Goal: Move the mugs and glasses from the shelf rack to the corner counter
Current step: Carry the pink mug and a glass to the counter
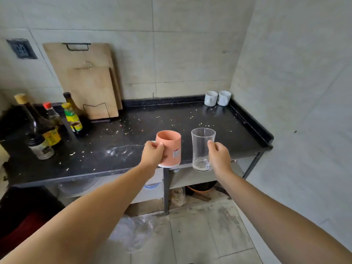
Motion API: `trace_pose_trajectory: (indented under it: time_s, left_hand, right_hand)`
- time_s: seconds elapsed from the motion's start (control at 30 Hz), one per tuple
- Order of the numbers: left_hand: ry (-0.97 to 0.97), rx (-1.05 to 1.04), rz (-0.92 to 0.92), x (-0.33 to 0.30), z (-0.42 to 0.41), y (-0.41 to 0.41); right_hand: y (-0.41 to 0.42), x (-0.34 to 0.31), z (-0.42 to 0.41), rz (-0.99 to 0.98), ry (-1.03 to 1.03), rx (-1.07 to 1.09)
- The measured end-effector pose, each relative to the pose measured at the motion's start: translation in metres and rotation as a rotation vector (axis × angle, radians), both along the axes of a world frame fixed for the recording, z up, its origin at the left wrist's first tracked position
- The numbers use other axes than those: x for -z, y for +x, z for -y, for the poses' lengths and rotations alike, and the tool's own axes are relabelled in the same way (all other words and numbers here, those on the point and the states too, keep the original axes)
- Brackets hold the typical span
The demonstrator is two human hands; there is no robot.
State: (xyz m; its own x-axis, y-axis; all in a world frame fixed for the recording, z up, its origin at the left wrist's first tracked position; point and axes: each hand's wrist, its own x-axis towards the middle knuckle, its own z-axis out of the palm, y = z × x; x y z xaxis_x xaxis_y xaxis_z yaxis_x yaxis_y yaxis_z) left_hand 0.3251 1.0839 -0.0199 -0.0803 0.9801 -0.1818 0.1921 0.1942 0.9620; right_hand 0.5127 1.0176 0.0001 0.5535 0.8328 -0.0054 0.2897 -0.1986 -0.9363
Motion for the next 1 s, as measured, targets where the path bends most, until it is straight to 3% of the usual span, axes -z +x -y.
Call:
trace_pose_trajectory:
  time_s: [0.2, 0.57, 0.83, 1.0]
  left_hand:
    - [-0.044, 0.035, -0.022, 0.02, -0.106, 0.062]
    - [-0.178, -0.173, 0.081, 0.047, -0.319, 0.186]
    - [-0.239, -0.252, 0.084, 0.087, -0.424, 0.218]
    - [-0.245, -0.258, 0.123, 0.108, -0.479, 0.232]
  right_hand:
    - [0.062, 0.023, -0.113, -0.083, -0.037, -0.003]
    - [0.191, 0.048, -0.349, -0.173, -0.239, -0.165]
    - [0.215, 0.09, -0.468, -0.261, -0.338, -0.133]
    - [0.209, 0.114, -0.516, -0.305, -0.275, -0.138]
